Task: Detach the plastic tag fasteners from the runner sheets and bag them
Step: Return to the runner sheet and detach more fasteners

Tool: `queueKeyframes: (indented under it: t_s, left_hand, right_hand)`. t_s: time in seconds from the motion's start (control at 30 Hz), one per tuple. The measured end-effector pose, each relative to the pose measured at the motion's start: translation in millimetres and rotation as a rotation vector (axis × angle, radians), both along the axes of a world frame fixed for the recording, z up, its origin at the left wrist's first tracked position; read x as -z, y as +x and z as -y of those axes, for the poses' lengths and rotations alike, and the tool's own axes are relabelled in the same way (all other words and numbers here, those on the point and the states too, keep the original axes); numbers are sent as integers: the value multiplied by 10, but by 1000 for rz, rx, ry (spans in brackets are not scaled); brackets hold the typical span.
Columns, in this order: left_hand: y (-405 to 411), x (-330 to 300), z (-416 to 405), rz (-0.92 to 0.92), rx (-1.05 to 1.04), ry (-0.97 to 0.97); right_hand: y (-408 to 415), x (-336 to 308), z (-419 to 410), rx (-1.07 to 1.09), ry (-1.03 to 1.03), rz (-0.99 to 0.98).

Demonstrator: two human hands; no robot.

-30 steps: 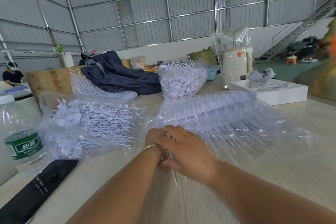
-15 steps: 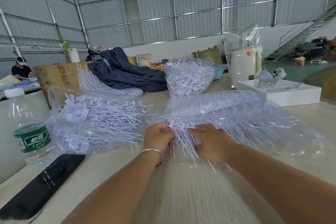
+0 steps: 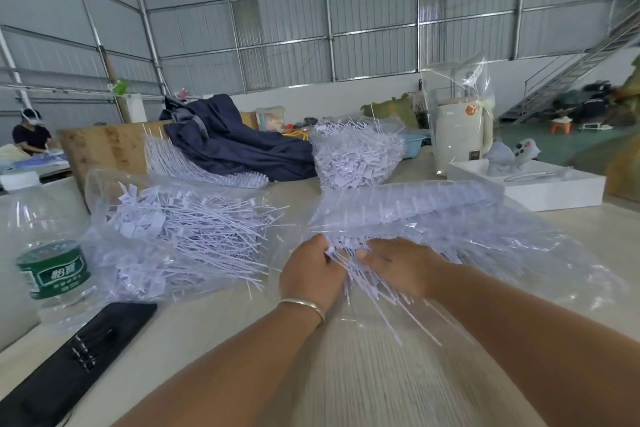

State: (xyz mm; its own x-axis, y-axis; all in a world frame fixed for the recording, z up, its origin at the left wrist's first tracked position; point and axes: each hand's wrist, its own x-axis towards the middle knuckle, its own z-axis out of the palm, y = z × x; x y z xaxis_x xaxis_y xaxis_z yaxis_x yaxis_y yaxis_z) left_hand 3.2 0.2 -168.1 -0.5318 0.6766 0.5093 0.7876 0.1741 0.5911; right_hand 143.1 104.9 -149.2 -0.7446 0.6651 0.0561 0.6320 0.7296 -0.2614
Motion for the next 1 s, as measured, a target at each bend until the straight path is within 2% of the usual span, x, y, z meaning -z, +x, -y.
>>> queueKeyframes:
  t_s: [0.1,0.17,0.33,0.43,0.53,0.67,0.77,0.83,0.9,0.97,1.0]
  left_hand:
    - [108,-62,235,-144,150,-42]
    - [107,-103,397,-273,169,-98]
    - [154,-189,622,-427,165,-136]
    - [177,-204,693,-460,168,-160]
    - [233,-204,782,-473,179,-145]
    - [317,-128,868,-568,308,-21]
    - [196,-157,858,-603,413,-190]
    - [97,-154,830,-460,478,-326]
    - [22,-144,778,-182,557,-375]
    - [0,-179,719,13,548,-492]
    - [-5,-219,695,174,529,-541]
  right_hand:
    - [9,-4,-56,0,-88,-79]
    - [22,-6,-88,-3,-143,-125]
    - [-72,26,-129,-32,-133,-35]
    - [-69,50,-99,-27,-94,-88]
    - [-79,61,-104,-18,-166,-134]
    - [-68,34,-172,-33,-15,36]
    - [-72,-4,-147,-71,8,-13]
    - [-26,-50,-123,-107,78,35]
    - [91,-73,-99,-125,116,59]
    - [266,-100,-51,-108,200,-1]
    - [356,-99,-17,-94,265,-32]
